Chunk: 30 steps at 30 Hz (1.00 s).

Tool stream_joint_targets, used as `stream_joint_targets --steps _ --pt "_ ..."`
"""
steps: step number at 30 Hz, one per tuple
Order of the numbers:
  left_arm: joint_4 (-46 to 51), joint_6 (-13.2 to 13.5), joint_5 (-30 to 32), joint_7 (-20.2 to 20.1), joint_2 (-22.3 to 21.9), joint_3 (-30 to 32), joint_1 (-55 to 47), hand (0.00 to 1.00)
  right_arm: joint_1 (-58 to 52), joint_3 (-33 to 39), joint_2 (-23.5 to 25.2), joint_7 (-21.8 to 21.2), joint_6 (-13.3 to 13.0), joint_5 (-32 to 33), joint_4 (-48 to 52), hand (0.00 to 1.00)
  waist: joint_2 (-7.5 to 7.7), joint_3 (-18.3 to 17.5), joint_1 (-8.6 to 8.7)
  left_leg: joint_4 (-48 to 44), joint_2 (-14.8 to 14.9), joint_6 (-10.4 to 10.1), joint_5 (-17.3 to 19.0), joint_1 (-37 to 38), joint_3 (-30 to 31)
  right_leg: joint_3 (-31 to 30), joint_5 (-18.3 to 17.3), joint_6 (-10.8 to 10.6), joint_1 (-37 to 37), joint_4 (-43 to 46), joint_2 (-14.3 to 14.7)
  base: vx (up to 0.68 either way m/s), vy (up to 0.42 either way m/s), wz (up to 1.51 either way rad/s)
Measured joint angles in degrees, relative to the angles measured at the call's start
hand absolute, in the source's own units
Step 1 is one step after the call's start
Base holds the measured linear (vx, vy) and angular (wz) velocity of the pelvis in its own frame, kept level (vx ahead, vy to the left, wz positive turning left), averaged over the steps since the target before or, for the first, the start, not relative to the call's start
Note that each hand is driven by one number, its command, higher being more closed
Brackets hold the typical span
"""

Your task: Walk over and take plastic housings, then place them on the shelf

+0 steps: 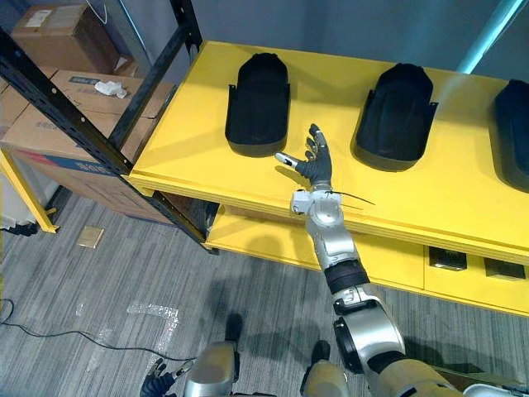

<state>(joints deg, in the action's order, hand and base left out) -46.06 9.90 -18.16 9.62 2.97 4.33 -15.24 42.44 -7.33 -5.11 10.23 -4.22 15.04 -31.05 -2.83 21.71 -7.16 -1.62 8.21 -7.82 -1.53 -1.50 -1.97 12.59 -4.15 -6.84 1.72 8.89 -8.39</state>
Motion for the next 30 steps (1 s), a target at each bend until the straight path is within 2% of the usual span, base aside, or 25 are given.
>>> stream_joint_targets --steps 6,18,25,30 --pt "0.7 -0.1 -1.3 -0.2 0.0 0.0 0.7 0.00 2.3 -3.9 1.2 -2.7 -0.5 0.1 0.0 0.00 0.00 2.0 -0.13 0.0 0.0 0.0 0.0 0.1 0.2 0.2 -0.4 0.1 0.0 0.6 -0.1 0.00 0.000 0.00" --pt "2.0 -2.1 -1.6 -0.1 0.1 -0.2 0.6 0.00 2.5 -7.0 2.9 -2.1 -0.4 -0.1 0.3 0.00 -0.03 2.2 -0.18 -0.4 -0.5 0.0 0.0 -0.6 1.6 1.4 -0.5 0.0 0.3 0.7 -0.4 0.00 0.000 0.05" --pt "2.0 -1.9 -1.6 0.0 0.2 -0.6 0.6 0.00 2.5 -5.2 3.4 5.9 -0.3 -2.0 0.3 0.00 -0.03 2.2 -0.18 -0.4 -0.5 0.0 0.0 -0.6 1.5 1.3 -0.5 0.0 0.3 0.6 -0.4 0.00 0.000 0.00" --pt "2.0 -1.8 -1.5 0.3 0.5 -0.9 0.6 0.00 2.6 2.8 1.2 12.7 -2.2 -5.5 0.9 0.00 -0.02 2.2 0.00 -0.4 -0.4 0.0 0.0 -0.6 1.5 1.2 -0.5 0.0 0.3 0.6 -0.4 0.00 0.000 0.00"
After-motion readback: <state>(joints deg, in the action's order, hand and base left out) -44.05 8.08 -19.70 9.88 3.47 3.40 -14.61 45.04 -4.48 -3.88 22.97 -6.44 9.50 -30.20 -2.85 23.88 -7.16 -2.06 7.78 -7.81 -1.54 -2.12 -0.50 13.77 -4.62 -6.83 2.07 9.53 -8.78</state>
